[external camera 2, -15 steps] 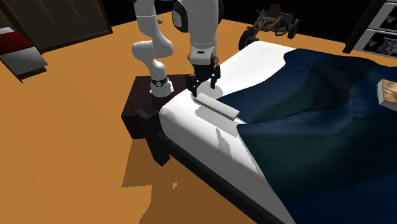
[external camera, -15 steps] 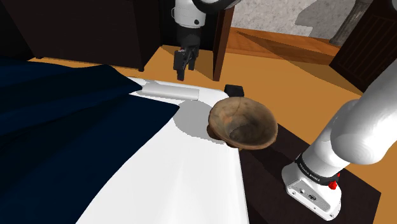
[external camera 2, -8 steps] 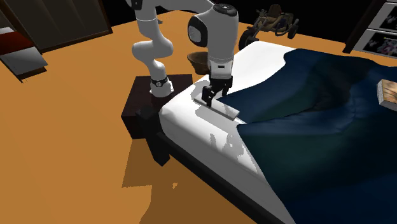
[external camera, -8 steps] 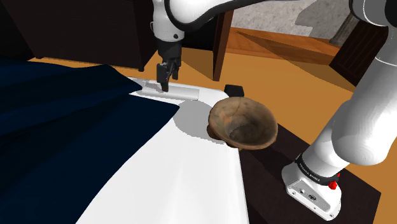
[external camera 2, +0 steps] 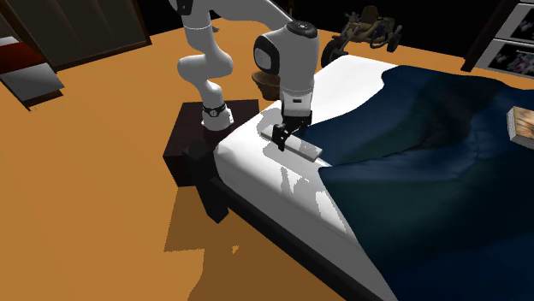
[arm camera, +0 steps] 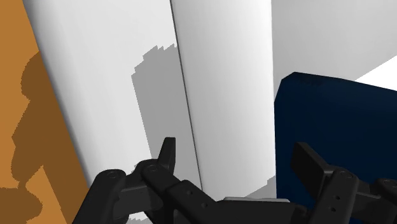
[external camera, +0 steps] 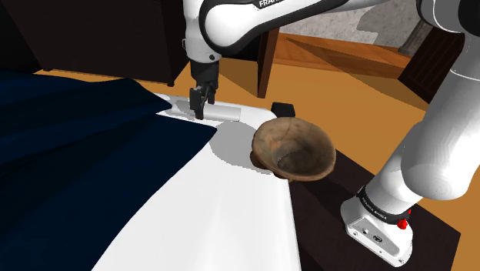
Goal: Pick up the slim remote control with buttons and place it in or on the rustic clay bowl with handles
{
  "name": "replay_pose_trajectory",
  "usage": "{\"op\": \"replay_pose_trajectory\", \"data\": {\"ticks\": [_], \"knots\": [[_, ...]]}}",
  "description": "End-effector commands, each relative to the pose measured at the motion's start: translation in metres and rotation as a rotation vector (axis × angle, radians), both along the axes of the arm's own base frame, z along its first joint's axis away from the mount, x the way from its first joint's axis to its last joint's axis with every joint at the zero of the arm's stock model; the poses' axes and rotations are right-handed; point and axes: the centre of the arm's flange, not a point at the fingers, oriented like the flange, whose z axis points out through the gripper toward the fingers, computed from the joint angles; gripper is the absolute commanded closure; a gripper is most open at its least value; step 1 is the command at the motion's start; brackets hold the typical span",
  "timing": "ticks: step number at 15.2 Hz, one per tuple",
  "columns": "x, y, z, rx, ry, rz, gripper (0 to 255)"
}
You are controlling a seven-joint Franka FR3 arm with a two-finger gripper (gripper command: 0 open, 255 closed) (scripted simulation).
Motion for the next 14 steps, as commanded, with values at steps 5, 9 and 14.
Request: {"op": "replay_pose_trajectory", "data": {"ticks": [5,9,14], "knots": [[-0.0001,0.0,-0.0004,0.0,0.0,0.0,0],[-0.0003,-0.0002,-0.0004,0.0,0.0,0.0,255],[-0.0002,0.0002,-0.0003,0.0,0.0,0.0,255]]}}
